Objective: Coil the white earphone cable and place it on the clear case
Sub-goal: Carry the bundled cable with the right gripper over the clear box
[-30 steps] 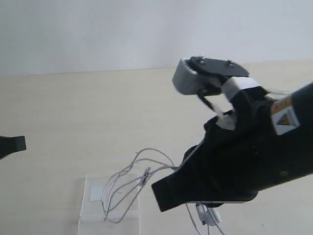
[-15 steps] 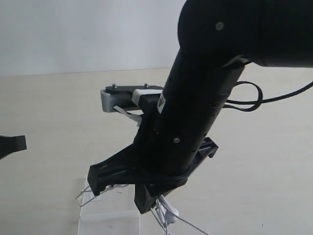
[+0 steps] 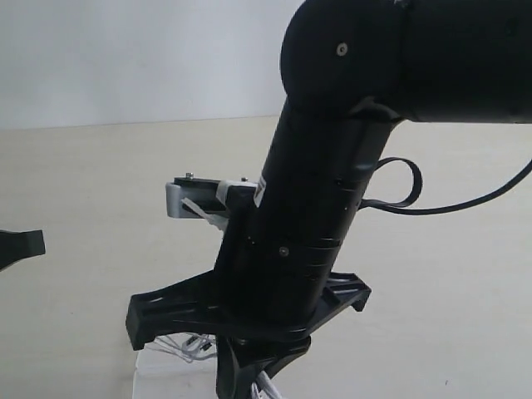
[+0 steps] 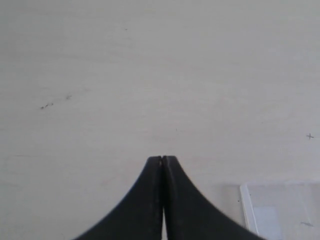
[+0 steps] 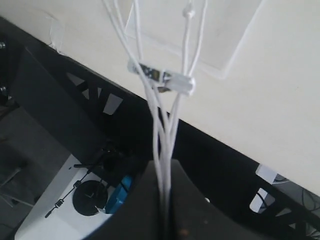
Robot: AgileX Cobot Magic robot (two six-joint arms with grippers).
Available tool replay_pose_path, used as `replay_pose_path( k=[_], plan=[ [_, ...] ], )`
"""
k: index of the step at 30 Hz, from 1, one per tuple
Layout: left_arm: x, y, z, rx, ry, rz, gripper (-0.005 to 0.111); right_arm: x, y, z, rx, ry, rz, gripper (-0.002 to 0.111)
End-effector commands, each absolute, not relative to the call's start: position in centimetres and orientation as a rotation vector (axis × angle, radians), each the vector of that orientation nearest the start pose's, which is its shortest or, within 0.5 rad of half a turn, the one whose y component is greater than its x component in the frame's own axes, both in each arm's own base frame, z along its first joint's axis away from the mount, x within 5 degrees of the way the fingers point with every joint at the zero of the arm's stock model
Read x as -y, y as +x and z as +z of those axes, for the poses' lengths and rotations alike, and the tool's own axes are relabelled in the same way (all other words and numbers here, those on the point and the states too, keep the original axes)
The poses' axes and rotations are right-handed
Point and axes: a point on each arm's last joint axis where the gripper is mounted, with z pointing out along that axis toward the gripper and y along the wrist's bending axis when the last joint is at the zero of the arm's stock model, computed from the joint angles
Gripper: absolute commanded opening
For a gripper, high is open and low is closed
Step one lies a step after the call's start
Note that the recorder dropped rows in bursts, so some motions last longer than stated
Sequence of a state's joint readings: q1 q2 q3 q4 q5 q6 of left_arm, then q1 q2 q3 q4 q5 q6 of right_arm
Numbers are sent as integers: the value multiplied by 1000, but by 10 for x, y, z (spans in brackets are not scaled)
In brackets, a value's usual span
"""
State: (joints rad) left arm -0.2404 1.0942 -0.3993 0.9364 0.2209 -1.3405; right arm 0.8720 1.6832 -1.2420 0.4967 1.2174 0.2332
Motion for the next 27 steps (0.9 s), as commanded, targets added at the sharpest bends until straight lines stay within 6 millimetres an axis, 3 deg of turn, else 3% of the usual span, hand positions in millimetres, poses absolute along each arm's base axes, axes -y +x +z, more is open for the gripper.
replay_pose_path(
  k=[1,7,9,15,20,27],
  plan=[
    [30,187,206,-2278,-291,-147,0,-273,173,249,-3265,-719,711,0],
    [30,187,206,-2278,-286,-144,0,-283,161,249,-3271,-776,765,0],
    [30,187,206,-2278,-286,-144,0,-290,153,243,-3287,-829,737,0],
    [29,183,199,-2300,-283,-141,0,-298,158,211,-3375,-833,639,0],
    [29,181,197,-2308,-292,-148,0,-303,175,191,-3419,-788,606,0],
    [30,179,194,-2316,-291,-156,0,-325,213,199,-3310,-768,626,0]
  ],
)
